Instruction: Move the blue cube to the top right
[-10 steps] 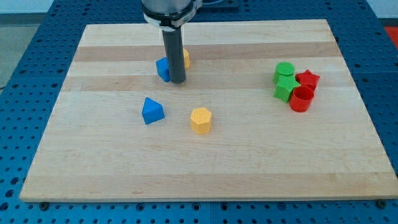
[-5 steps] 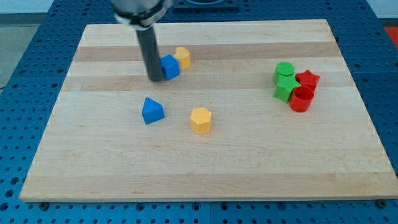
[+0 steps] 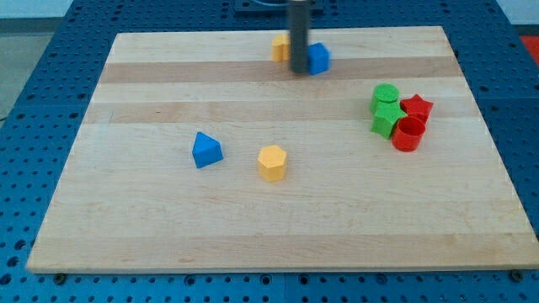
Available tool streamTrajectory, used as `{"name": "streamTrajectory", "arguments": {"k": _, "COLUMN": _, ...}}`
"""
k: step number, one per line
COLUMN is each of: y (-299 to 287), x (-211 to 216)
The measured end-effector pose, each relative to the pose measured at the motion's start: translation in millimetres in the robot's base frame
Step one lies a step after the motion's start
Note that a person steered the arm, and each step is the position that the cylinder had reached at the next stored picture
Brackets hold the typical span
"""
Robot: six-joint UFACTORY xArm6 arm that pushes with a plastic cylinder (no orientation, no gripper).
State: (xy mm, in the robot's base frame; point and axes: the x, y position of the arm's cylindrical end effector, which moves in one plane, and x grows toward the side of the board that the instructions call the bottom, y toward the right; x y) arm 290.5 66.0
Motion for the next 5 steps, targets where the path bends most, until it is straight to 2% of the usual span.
{"name": "streamTrajectory", "arguments": {"k": 1, "y": 48.7, "x": -0.3}}
{"name": "streamTrajectory", "arguments": {"k": 2, "y": -16.8, "x": -17.0}}
{"name": "streamTrajectory", "arguments": {"k": 3, "y": 23.8, "x": -27.1}}
{"name": "streamTrajectory", "arguments": {"k": 4, "y": 94.9, "x": -24.9}}
{"name": "streamTrajectory", "arguments": {"k": 5, "y": 101.4, "x": 1.8}}
